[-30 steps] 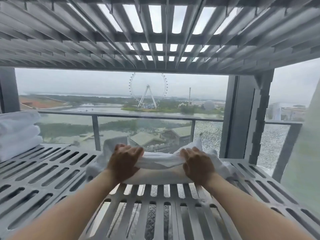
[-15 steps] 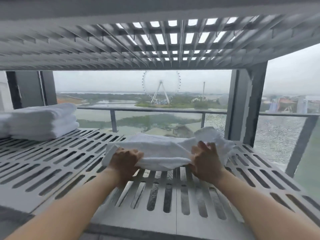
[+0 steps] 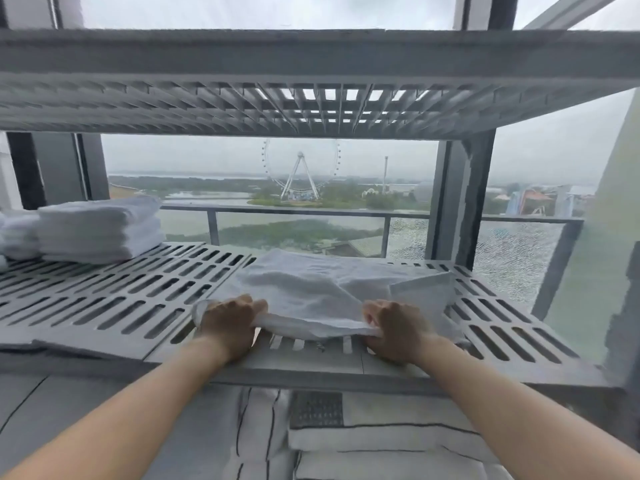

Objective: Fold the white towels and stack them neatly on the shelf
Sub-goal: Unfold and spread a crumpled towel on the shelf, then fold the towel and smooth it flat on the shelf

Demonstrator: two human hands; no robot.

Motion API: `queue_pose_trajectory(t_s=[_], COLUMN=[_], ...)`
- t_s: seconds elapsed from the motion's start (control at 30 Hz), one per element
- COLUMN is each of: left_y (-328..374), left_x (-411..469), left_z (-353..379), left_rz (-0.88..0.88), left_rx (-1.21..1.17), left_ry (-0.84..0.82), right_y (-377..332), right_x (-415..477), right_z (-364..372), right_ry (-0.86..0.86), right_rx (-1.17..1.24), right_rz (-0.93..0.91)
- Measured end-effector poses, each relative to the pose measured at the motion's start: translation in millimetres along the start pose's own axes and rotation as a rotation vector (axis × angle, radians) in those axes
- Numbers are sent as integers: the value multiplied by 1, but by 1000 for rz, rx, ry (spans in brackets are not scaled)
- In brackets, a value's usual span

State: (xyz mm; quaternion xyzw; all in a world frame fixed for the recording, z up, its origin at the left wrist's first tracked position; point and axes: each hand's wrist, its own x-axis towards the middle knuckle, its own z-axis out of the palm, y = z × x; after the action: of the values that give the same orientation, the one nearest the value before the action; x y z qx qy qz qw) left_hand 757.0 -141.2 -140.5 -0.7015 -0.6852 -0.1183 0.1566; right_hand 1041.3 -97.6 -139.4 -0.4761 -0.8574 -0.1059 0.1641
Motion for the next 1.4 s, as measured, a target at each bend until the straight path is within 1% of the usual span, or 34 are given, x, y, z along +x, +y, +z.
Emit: queue_pose_trajectory(t_s=[0.07,0.13,0.23,0.37,0.47,0.57,0.63,0.7,0.73,0.8,0.87,1.0,1.1,1.13,1.2,1.27,1.37,1.4], left_y=[0,5,20,43,58,72,83,96,102,114,122,122,116,113,107,100,91,89], left_x=[-10,-15,-19,-12,1,23,40,62,73,92,106,125,144,150,160,169,182,187], left_z=[-1,-2,-6,-15,-15,-6,1,10,15,23,33,56,69,71,75,77,77,75], left_rz=[-16,13,21,42,79,85,54,15,-26,-164,-236,-217,-189,-170,-121,-53,107,171], left_rx=[-100,-200,-310,-284,-346,-390,-397,-379,-381,-465,-473,-266,-214,-214,-212,-219,-196,-163], left_ry=[-49,-92,-144,-140,-189,-186,-180,-211,-234,-282,-317,-348,-384,-395,-398,-392,-365,-347], right_y=[-11,-18,-23,-16,-6,5,13,21,27,41,60,106,125,128,130,130,115,108], right_x=[-7,-14,-21,-15,-1,17,33,51,61,83,106,137,148,149,149,148,144,143], right_z=[0,-1,-6,-15,-19,-19,-18,-16,-16,-17,-15,6,34,43,53,54,45,39], right_ry=[12,6,-44,-37,-13,14,19,16,13,-12,-67,-251,-432,-502,-612,-646,-732,-731], right_rx=[71,149,229,255,246,243,225,207,203,177,137,130,176,191,213,237,119,120], right_rz=[26,38,22,53,55,33,11,-5,-14,-23,8,109,94,74,92,131,210,254])
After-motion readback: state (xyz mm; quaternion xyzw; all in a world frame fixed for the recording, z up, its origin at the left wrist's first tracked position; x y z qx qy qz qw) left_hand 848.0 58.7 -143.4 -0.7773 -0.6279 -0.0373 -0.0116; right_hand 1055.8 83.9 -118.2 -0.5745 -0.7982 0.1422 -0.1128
